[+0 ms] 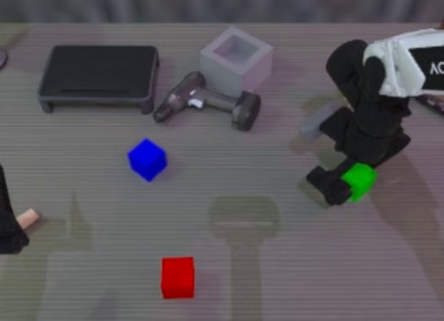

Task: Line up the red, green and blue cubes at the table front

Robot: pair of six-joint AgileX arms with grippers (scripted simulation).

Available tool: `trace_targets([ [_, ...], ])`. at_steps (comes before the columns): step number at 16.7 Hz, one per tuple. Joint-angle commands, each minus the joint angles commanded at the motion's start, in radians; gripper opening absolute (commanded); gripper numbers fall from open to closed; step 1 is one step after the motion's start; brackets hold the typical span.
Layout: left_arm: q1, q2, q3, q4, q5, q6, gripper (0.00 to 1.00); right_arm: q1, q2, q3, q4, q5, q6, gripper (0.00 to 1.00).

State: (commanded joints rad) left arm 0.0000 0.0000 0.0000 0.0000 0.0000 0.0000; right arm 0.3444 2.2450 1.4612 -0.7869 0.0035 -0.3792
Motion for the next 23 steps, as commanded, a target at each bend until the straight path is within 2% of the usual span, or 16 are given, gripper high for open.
trace_targets([
  [2,0.000,0.000,0.000,0.000,0.000,0.000,1.00,0.000,0.000,0.000,0.000,0.000,0.000,1.00],
  [15,0.000,0.000,0.000,0.000,0.000,0.000,1.00,0.000,0.000,0.000,0.000,0.000,0.000,0.02],
  [23,0.000,0.000,0.000,0.000,0.000,0.000,1.00,0.000,0.000,0.000,0.000,0.000,0.000,0.00],
])
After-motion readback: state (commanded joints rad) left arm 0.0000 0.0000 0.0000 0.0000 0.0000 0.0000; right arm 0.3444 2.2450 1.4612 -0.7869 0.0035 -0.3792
